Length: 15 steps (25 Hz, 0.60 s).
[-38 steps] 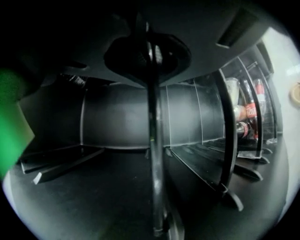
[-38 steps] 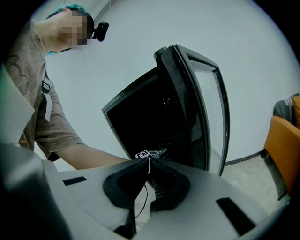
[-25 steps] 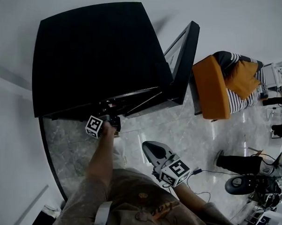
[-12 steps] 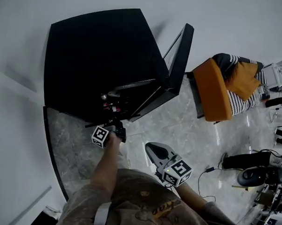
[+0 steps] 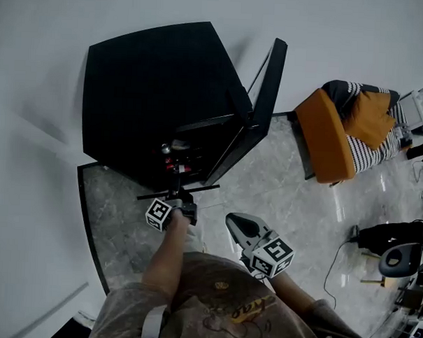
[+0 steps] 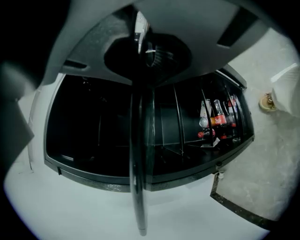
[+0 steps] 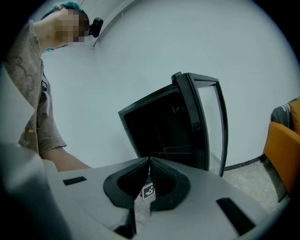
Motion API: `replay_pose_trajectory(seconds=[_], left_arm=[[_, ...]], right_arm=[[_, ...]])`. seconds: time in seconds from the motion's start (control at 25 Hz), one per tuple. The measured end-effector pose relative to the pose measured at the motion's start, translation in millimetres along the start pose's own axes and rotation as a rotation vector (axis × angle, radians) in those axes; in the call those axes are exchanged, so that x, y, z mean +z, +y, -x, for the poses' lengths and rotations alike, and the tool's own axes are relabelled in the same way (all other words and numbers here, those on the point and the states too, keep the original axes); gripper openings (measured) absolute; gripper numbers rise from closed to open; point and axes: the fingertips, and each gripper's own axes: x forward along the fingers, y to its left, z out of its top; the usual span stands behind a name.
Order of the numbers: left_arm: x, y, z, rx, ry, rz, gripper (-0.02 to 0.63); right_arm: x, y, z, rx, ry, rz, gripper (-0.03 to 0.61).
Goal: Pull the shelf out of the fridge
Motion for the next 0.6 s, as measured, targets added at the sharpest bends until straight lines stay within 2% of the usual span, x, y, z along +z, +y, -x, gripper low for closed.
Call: replay_pose_trajectory(seconds=[0.28, 0.6], left_arm=[[-7, -11, 30, 0.004, 0.054, -0.017, 0.014], [-21, -35, 78, -0.005, 0.157, -0.044, 0.015]], right_arm=[[-5, 8, 10, -0.004, -0.016, -0.001, 0.023], [-11, 14, 29, -0.022, -0.053, -0.001, 0.023]])
